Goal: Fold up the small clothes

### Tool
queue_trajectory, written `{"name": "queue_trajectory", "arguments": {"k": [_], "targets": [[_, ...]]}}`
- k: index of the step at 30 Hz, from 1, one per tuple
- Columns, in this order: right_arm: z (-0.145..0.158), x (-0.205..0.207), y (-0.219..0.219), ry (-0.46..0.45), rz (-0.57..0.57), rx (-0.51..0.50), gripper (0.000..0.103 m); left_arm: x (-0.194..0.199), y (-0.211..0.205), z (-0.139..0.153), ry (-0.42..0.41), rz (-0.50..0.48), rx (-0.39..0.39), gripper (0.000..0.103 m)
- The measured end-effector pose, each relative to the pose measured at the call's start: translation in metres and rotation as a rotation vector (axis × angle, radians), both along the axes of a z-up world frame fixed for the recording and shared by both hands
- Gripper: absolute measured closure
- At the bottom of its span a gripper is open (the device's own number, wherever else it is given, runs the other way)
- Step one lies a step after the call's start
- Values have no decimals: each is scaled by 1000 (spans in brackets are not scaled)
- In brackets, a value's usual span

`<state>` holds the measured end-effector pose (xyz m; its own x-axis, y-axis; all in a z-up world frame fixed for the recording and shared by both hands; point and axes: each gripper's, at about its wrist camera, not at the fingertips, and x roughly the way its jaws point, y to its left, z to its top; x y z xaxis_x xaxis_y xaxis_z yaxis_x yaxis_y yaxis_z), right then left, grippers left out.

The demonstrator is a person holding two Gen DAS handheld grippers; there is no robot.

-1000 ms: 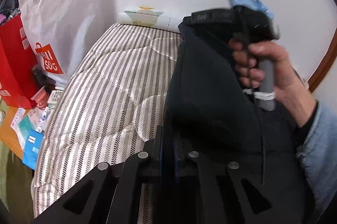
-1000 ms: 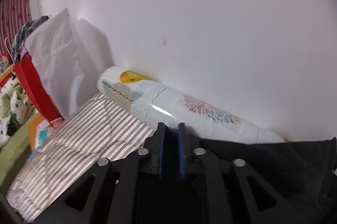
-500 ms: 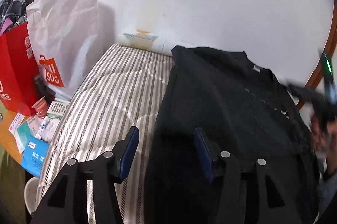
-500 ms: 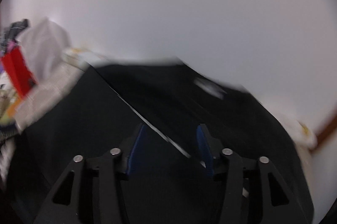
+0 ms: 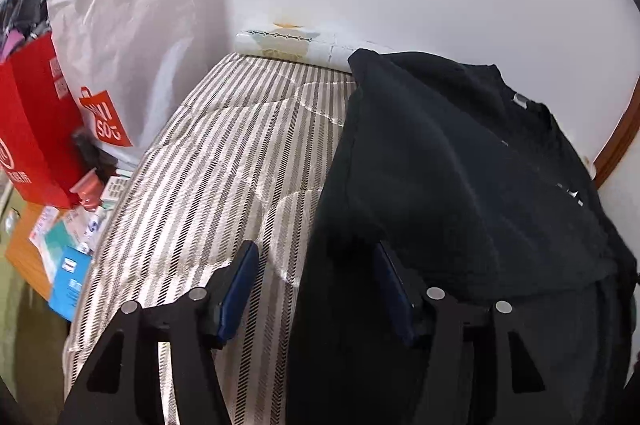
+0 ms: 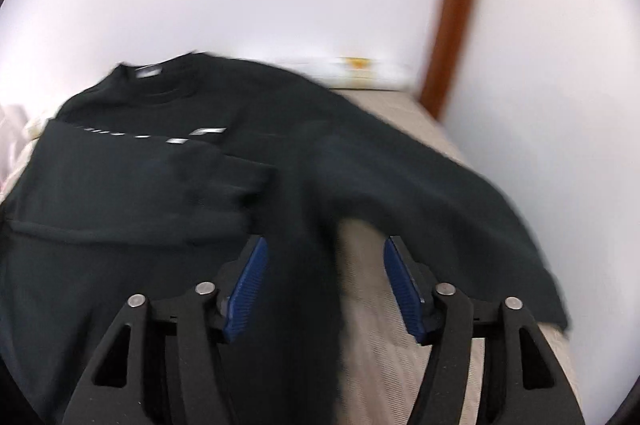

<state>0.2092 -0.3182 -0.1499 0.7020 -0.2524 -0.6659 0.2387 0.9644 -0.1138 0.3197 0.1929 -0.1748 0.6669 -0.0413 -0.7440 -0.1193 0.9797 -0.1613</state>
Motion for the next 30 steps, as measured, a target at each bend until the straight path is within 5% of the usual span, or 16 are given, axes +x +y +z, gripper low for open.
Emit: {"name": "queue_trajectory", "arguments": {"k": [6,10,16,21,23,27,30], "targets": [[-10,-49,-76,-7,-184,-86,32,-3,-4,0,8,-6,31,39],[-33,-57,-118,59,-213,-10,32,0,-8,-2,25,-18,45,38],[-55,-42,-144,101,-201,73,32,-1,-4,-3,19,-26,7,35],[-59,-22,-137,108,-203,46,31,-1,-5,-3,21,-29,8,34],[-59,-19,-137,105,-195,57,38,0,-6,-3,22,-29,13,34],[-58,-18,-137,99,-204,16,90,0,-7,-3,19,-27,12,34],[-46,-20,-135,65,-240,6,94,-2,-8,0,7,-18,22,34]]}}
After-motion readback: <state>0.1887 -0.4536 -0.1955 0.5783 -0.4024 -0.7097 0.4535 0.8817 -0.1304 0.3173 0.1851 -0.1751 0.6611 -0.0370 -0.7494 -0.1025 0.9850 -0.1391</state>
